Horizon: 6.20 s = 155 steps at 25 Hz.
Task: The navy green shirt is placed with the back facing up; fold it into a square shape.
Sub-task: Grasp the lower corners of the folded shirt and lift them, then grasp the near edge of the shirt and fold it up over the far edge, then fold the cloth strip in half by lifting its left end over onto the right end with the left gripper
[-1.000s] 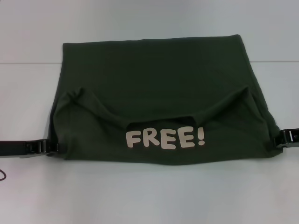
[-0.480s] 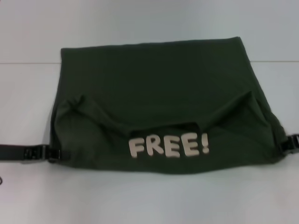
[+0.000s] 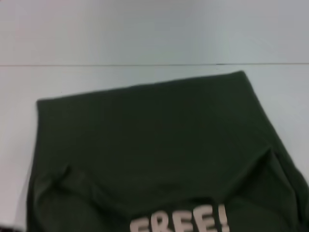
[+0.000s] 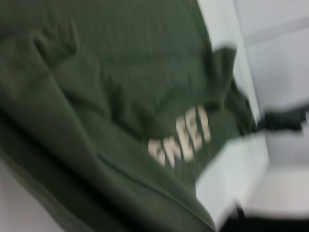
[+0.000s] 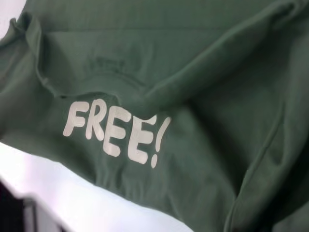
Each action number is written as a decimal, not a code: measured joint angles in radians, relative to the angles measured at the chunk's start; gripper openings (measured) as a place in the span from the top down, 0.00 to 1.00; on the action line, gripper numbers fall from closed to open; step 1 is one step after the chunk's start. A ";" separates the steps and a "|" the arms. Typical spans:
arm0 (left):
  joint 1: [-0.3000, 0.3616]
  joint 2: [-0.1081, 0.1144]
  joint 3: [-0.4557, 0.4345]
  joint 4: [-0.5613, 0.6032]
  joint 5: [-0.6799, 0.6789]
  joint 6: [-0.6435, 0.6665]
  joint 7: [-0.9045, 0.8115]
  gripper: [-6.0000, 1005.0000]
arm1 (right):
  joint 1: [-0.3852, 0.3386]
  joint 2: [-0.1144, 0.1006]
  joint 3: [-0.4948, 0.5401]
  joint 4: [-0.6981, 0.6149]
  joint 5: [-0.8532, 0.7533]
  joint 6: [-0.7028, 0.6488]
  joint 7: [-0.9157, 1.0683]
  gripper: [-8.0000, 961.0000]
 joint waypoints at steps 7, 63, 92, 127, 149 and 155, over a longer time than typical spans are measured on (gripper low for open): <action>-0.013 0.003 -0.003 -0.027 0.102 0.042 0.013 0.96 | -0.019 0.013 -0.048 0.101 -0.009 -0.012 -0.066 0.97; -0.066 -0.146 -0.406 -0.131 -0.524 -0.904 0.181 0.96 | 0.136 0.176 0.238 0.390 0.897 0.991 -0.475 0.97; -0.130 -0.253 -0.404 -0.158 -0.718 -1.105 0.418 0.69 | 0.160 0.180 0.230 0.457 1.085 1.053 -0.797 0.50; 0.148 -0.017 -0.131 0.032 -0.348 -0.537 -0.218 0.06 | -0.220 0.084 0.020 0.260 0.770 0.402 -0.865 0.02; 0.155 0.005 -0.205 0.023 -0.216 -0.439 -0.413 0.07 | -0.230 0.088 0.013 0.259 0.723 0.340 -0.935 0.02; 0.147 0.003 -0.206 -0.017 -0.204 -0.469 -0.461 0.08 | -0.237 0.086 0.014 0.259 0.705 0.302 -0.975 0.02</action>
